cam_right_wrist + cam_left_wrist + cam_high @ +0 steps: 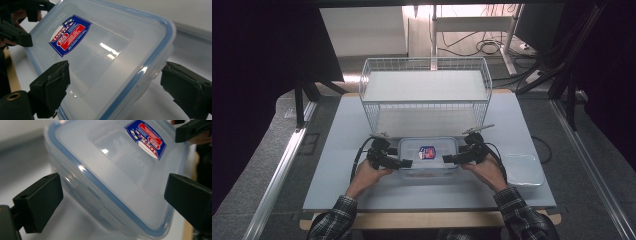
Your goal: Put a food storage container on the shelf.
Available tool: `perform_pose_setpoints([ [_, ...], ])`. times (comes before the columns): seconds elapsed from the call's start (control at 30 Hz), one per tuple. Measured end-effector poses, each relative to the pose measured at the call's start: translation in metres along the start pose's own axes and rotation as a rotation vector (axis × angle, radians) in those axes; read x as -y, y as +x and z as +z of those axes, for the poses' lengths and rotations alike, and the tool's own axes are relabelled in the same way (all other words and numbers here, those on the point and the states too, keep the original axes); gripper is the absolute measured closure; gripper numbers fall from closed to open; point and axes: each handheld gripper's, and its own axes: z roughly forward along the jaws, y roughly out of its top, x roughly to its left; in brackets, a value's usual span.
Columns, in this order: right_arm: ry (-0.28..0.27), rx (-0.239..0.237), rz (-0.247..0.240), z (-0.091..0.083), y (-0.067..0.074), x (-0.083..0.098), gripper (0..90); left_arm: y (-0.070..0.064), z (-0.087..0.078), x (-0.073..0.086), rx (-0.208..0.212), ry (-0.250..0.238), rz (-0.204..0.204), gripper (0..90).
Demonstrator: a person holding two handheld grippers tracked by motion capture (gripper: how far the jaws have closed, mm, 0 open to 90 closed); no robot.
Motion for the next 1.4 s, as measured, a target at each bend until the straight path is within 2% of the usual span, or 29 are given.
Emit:
perform_pose_setpoints([
  [0.13,0.021,-0.074,0.067,0.0,-0.007,0.004,14.5,0.001,-0.003,0.002,0.015,0.005,-0.035,6.4],
  [0.2,0.024,-0.084,0.083,-0.005,-0.007,0.005,20.7,0.001,-0.006,0.003,0.016,-0.004,-0.041,14.7],
  [0.27,0.012,-0.077,0.081,-0.012,-0.005,0.006,28.6,-0.002,-0.017,0.006,0.015,-0.034,-0.047,23.3],
  [0.3,0.012,-0.077,0.081,-0.012,-0.005,0.006,28.6,-0.002,-0.017,0.006,0.015,-0.034,-0.047,27.4],
  [0.33,-0.002,-0.079,0.077,-0.02,-0.002,0.008,36.1,-0.007,-0.023,0.01,0.01,-0.062,-0.047,31.1],
  [0.37,-0.006,-0.081,0.081,-0.022,-0.002,0.009,39.2,-0.008,-0.025,0.012,0.01,-0.074,-0.048,34.2],
  [0.53,-0.049,-0.11,0.12,-0.033,0.001,0.021,49.3,-0.013,-0.032,0.024,0.037,-0.145,-0.085,47.2],
  [0.6,-0.063,-0.111,0.111,-0.036,0.003,0.024,50.1,-0.017,-0.033,0.025,0.021,-0.15,-0.085,47.9],
  [0.73,-0.075,-0.082,0.116,-0.037,0.009,0.027,50.5,-0.024,-0.032,0.024,-0.021,-0.153,-0.08,46.2],
  [0.8,-0.08,-0.079,0.123,-0.038,0.011,0.028,51.7,-0.025,-0.033,0.024,-0.022,-0.157,-0.079,46.7],
  [0.9,-0.085,-0.075,0.128,-0.04,0.012,0.029,52.4,-0.026,-0.032,0.024,-0.022,-0.182,-0.117,47.8],
  [0.93,-0.089,-0.071,0.129,-0.041,0.013,0.03,52.6,-0.026,-0.032,0.024,-0.026,-0.18,-0.119,48.1],
  [1.13,-0.121,-0.067,0.113,-0.044,0.015,0.029,53.6,-0.028,-0.034,0.022,-0.026,-0.179,-0.113,48.6],
  [1.23,-0.14,-0.066,0.098,-0.048,0.017,0.026,53.5,-0.032,-0.04,0.016,-0.035,-0.187,-0.086,48.6],
  [1.4,-0.159,-0.07,0.073,-0.054,0.021,0.019,53.5,-0.038,-0.047,0.01,-0.046,-0.199,-0.07,48.7],
])
